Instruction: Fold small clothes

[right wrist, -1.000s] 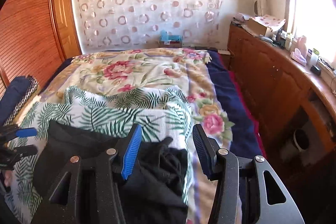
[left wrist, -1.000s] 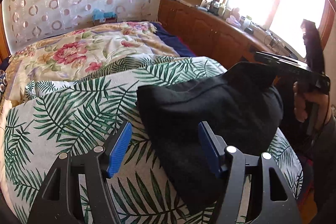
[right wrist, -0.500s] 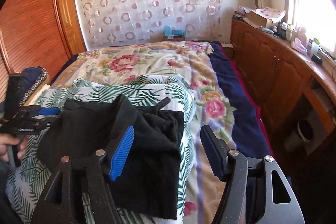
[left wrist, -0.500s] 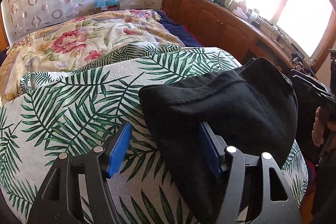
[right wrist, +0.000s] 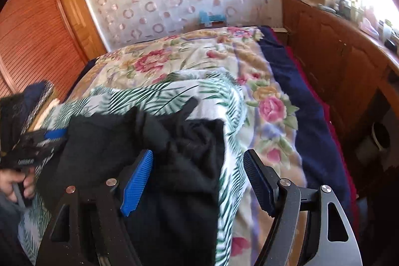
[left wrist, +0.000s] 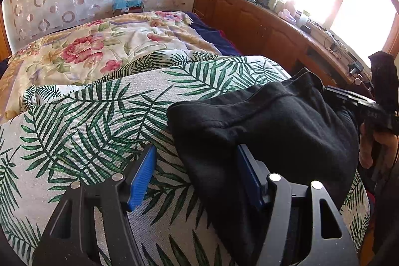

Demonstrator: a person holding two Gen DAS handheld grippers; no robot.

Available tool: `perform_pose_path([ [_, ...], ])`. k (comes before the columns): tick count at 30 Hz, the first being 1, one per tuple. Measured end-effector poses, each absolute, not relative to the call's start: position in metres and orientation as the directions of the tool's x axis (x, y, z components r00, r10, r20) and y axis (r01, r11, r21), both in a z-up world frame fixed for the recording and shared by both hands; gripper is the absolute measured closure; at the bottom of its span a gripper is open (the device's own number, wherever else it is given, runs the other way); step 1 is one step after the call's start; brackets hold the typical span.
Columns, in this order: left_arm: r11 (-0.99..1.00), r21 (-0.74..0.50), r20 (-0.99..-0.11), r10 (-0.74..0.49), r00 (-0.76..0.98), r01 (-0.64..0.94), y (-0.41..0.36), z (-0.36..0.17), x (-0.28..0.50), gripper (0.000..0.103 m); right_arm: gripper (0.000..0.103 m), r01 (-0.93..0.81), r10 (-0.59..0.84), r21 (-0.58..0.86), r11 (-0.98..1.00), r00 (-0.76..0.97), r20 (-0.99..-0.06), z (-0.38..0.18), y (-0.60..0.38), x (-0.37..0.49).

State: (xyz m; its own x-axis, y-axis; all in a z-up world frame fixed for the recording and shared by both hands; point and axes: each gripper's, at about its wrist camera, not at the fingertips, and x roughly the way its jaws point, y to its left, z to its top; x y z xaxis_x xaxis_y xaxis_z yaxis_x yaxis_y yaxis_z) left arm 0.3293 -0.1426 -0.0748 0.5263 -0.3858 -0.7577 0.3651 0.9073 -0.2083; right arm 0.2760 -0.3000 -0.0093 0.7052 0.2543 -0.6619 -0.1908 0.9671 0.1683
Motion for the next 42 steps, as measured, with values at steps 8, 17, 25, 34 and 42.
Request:
perform_pose_path([
  [8, 0.909, -0.203, -0.758, -0.382, 0.528, 0.365, -0.143, -0.075, 0.330, 0.036, 0.027, -0.134, 0.189, 0.138, 0.981, 0.799, -0.570, 0.019, -0.306, 0.253],
  [17, 0.909, -0.204, -0.759, -0.382, 0.527, 0.365, -0.144, -0.075, 0.330, 0.036, 0.027, -0.204, 0.126, -0.056, 0.977, 0.773, -0.621, 0.000, -0.280, 0.238],
  [25, 0.883, -0.270, -0.749, -0.443, 0.492, 0.384, -0.143, -0.073, 0.334, 0.055, 0.027, -0.163, 0.232, 0.166, 0.973, 0.671, -0.704, -0.024, -0.320, 0.280],
  [34, 0.859, -0.297, -0.718, -0.489, 0.495, 0.417, -0.159, -0.056, 0.323, 0.085, 0.075, -0.255, 0.304, 0.175, 0.951, 0.663, -0.684, -0.017, -0.315, 0.283],
  [42, 0.848, -0.258, -0.641, -0.508, 0.575, 0.462, -0.158, -0.011, 0.289, 0.087, 0.085, -0.279, 0.269, 0.079, 0.957, 0.750, -0.604, -0.001, -0.305, 0.255],
])
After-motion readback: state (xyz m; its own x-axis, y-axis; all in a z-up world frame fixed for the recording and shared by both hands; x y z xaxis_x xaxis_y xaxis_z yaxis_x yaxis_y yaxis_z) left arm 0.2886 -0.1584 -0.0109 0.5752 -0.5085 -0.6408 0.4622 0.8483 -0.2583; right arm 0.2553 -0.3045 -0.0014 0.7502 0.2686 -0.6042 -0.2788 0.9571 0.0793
